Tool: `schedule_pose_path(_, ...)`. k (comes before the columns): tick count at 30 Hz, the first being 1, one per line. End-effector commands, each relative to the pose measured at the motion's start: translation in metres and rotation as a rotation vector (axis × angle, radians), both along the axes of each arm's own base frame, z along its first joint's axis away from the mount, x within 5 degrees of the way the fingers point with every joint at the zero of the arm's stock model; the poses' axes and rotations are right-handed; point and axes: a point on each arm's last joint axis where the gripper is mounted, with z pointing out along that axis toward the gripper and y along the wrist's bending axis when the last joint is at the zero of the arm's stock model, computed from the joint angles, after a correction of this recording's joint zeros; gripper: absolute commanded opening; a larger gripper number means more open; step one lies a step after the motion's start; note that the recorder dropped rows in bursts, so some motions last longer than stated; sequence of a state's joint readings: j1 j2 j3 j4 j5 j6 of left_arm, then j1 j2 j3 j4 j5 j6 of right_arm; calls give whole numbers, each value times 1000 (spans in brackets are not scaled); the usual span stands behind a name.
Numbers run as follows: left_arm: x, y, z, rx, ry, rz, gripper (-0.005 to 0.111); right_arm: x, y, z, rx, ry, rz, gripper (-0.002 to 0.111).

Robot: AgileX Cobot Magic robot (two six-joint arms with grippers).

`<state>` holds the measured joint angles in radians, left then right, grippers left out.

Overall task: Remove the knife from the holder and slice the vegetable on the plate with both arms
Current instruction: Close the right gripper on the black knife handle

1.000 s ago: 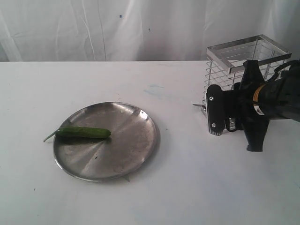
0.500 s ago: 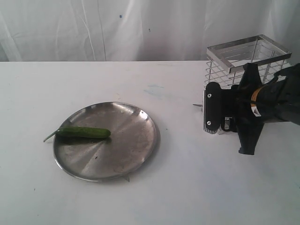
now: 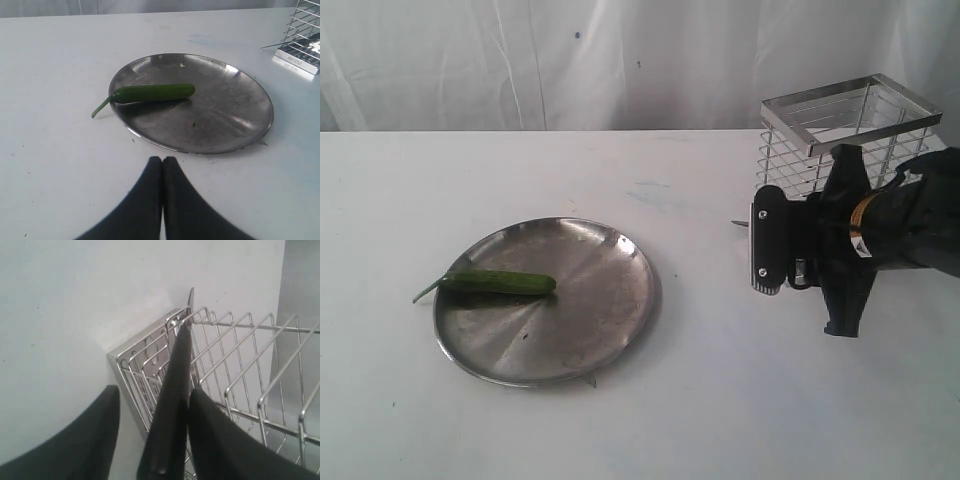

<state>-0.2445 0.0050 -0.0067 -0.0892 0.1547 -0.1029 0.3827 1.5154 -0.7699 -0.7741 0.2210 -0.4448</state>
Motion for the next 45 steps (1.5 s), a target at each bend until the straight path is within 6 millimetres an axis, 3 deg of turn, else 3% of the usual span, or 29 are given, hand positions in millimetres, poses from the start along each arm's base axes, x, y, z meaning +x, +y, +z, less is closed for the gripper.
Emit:
schedule_pose_path(1,0,0,-2,-6,7,1,5,1,-1,-6,-21,16,7,40)
schedule_pose_path(15,0,0,-2,-6,7,1,5,3,-2,-7,-78,-3,54,40)
schedule_pose_path(29,0,0,-2,-6,7,1,5,13,-1,-7,-107,1,38,24)
schedule_pose_path(35,0,0,-2,-6,7,1,5,14,0,-6,-107,-1,38,22)
schedule_pose_path(45,0,0,-2,-6,7,1,5,9,-3,11,-82,-43,14,0)
